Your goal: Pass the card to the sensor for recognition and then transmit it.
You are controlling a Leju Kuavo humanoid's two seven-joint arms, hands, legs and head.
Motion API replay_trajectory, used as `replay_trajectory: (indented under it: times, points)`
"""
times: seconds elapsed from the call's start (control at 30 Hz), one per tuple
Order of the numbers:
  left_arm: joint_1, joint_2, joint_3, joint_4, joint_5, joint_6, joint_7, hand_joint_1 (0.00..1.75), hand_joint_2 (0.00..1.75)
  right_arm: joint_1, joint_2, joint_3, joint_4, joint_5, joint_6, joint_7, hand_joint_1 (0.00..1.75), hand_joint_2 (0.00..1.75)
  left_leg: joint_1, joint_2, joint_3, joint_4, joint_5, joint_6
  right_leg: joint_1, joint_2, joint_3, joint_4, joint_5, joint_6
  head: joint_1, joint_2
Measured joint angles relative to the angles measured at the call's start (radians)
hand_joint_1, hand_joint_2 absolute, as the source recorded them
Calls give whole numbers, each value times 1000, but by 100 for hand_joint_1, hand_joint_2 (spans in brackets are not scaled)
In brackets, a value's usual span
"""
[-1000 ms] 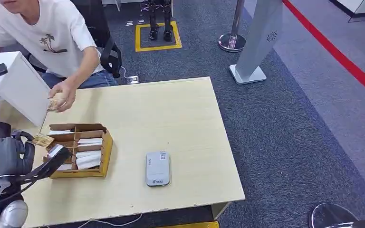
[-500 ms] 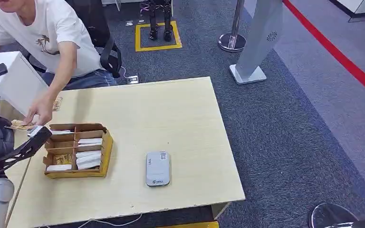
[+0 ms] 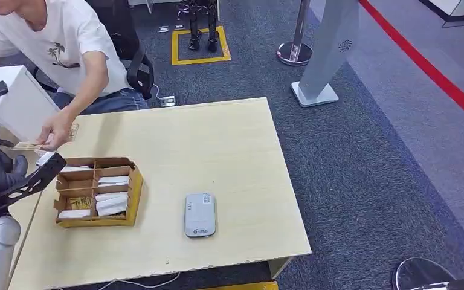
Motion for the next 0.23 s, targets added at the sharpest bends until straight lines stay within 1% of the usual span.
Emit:
replay_trajectory:
  times: [0.23]
  points:
    - [-15, -9, 0, 3, 9, -4, 0, 0, 0, 0, 0, 0, 0, -3, 0, 0, 0, 175, 0, 0, 0, 0, 0, 0, 0, 0, 0, 0, 0, 0, 0, 0]
